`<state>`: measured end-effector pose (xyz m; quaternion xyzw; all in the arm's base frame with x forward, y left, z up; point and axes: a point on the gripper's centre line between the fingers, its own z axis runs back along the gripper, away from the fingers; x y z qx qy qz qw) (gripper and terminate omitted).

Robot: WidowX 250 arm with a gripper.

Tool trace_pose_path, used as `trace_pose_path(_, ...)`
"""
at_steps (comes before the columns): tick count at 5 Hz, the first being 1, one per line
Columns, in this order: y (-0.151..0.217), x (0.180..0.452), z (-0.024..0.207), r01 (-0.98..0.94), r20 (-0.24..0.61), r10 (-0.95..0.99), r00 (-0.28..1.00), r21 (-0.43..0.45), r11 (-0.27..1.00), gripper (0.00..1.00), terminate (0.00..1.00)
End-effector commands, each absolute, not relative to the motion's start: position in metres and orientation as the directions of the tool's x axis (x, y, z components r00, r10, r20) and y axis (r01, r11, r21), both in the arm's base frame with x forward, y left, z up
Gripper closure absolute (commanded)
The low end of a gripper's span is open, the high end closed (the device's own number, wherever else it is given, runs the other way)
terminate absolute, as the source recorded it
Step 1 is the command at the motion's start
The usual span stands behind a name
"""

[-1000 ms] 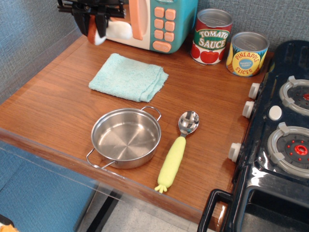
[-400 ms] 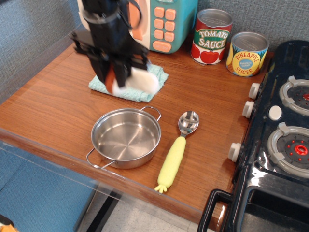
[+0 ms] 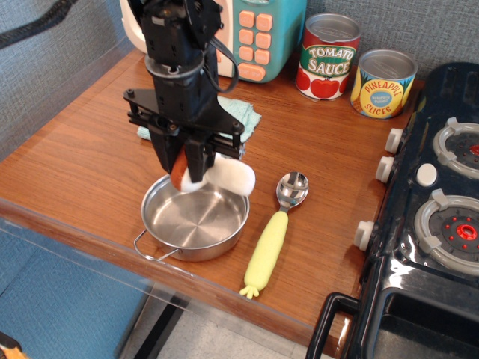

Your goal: Move the mushroom into the pot.

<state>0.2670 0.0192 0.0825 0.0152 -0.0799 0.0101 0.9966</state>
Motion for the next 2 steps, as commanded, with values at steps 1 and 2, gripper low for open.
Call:
trace_pose_path(1, 0.0232, 0.2663, 0.0996, 0.010, 0.154, -0.025, 0.988, 0.092, 0.996, 0.00, 0.00)
trace_pose_path(2, 0.0256, 0.2702, 0.1092, 0.009, 0.152, -0.023, 0.988, 0.096, 0.995, 0.00, 0.00)
